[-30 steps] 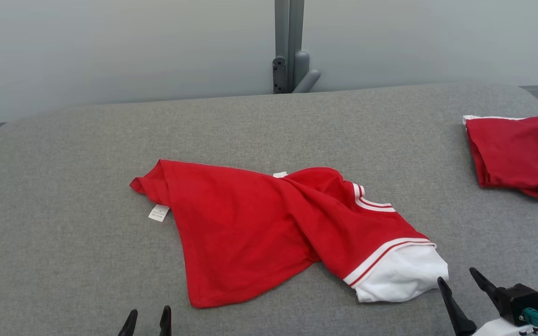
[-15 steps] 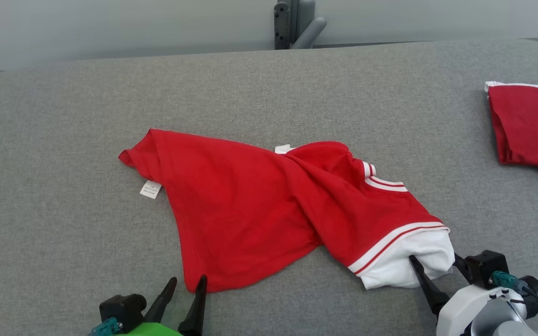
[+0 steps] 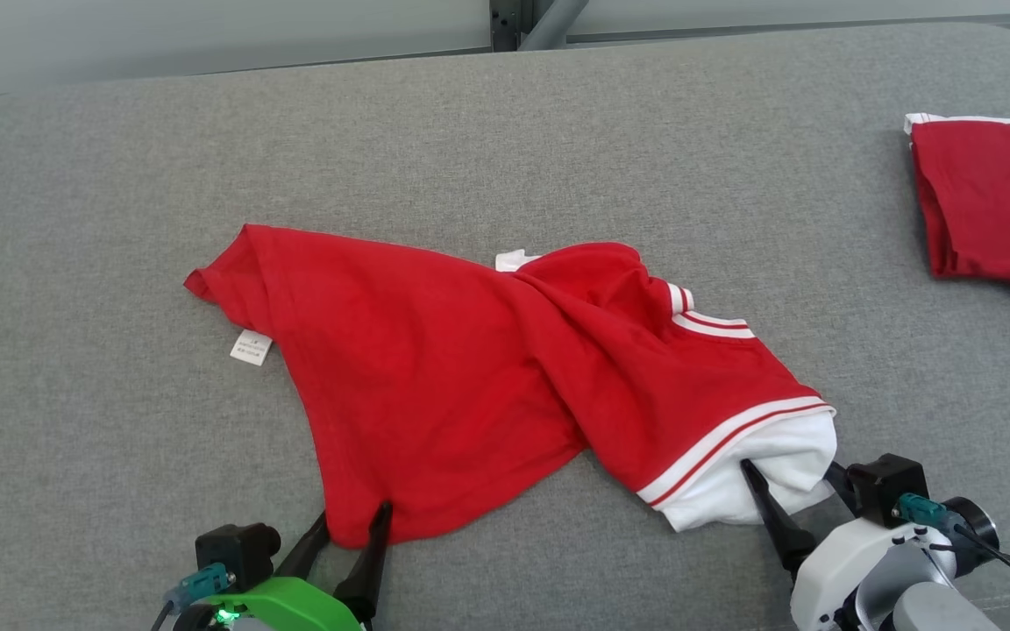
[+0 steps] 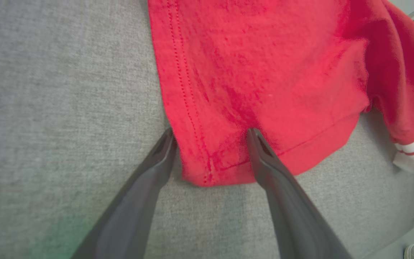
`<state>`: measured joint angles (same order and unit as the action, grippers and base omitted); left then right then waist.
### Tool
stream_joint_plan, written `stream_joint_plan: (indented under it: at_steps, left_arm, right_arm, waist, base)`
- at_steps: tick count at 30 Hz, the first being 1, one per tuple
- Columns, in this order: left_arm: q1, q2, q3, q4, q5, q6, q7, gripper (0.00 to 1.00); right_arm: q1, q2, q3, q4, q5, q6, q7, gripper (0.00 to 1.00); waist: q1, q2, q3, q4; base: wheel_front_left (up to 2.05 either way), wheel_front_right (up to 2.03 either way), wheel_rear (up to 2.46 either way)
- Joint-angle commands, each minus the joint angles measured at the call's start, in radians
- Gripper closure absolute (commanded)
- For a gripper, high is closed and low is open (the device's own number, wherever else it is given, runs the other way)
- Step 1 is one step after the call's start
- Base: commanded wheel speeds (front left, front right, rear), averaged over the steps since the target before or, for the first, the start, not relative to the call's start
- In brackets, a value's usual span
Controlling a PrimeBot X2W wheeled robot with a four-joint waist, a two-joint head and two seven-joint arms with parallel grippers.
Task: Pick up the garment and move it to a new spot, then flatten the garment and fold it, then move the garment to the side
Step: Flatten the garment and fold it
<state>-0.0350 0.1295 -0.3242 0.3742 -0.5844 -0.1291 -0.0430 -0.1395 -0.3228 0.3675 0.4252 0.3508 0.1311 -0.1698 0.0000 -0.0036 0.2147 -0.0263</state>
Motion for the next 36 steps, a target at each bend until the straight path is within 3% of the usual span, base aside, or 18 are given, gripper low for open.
stream_joint_plan:
  at_steps: [1, 2, 5, 8, 15, 20, 24, 31, 36]
  left_arm:
    - [0.000, 0.003, -0.016, 0.026, -0.012, -0.003, 0.018, 0.62]
    - [0.003, 0.005, -0.026, 0.029, -0.018, -0.003, 0.021, 1.00]
    - [0.032, 0.016, -0.050, 0.013, -0.044, -0.003, 0.041, 1.00]
    - [0.066, 0.036, -0.046, -0.074, -0.108, -0.003, 0.064, 1.00]
    - [0.164, 0.151, 0.015, -0.514, -0.243, 0.012, 0.158, 1.00]
    - [0.160, 0.212, 0.095, -0.850, -0.334, 0.054, 0.242, 1.00]
    - [0.080, 0.252, 0.163, -1.033, -0.403, 0.102, 0.321, 1.00]
    - [-0.214, 0.320, 0.272, -1.080, -0.495, 0.195, 0.452, 1.00]
    - [-0.566, 0.368, 0.253, -0.891, -0.491, 0.242, 0.563, 1.00]
  right_arm:
    - [-0.009, 0.004, 0.012, 0.003, 0.013, -0.001, -0.007, 0.51]
    - [-0.010, 0.009, 0.023, -0.003, 0.037, -0.001, -0.012, 1.00]
    - [-0.008, -0.004, 0.064, -0.040, 0.127, -0.001, -0.020, 1.00]
    - [0.009, -0.019, 0.047, -0.124, 0.296, -0.001, -0.015, 1.00]
    - [0.064, -0.147, -0.099, -0.447, 0.637, -0.001, 0.048, 1.00]
    - [0.078, -0.205, -0.228, -0.653, 0.753, -0.001, 0.055, 1.00]
    - [0.032, -0.222, -0.329, -0.773, 0.809, 0.000, 0.059, 1.00]
    - [-0.155, -0.243, -0.419, -0.826, 0.862, 0.000, 0.127, 1.00]
    - [-0.457, -0.188, -0.412, -0.671, 0.838, 0.000, 0.193, 1.00]
  waist:
    - [0.0000, 0.0036, 0.004, -0.007]
    - [0.0000, 0.0036, 0.003, -0.010]
    - [0.0000, 0.0036, -0.008, -0.019]
    - [0.0000, 0.0036, -0.030, -0.026]
    - [0.0000, 0.0036, -0.070, -0.050]
    - [0.0000, 0.0036, -0.069, -0.069]
    - [0.0000, 0.0036, -0.036, -0.079]
    - [0.0000, 0.0036, 0.076, -0.087]
    - [0.0000, 0.0036, 0.207, -0.082]
  base:
    - [0.00, 0.00, 0.00]
    - [0.00, 0.00, 0.00]
    - [0.00, 0.00, 0.00]
    - [0.00, 0.00, 0.00]
    - [0.00, 0.00, 0.00]
    - [0.00, 0.00, 0.00]
    - [0.00, 0.00, 0.00]
    - [0.00, 0.00, 0.00]
    - [0.00, 0.00, 0.00]
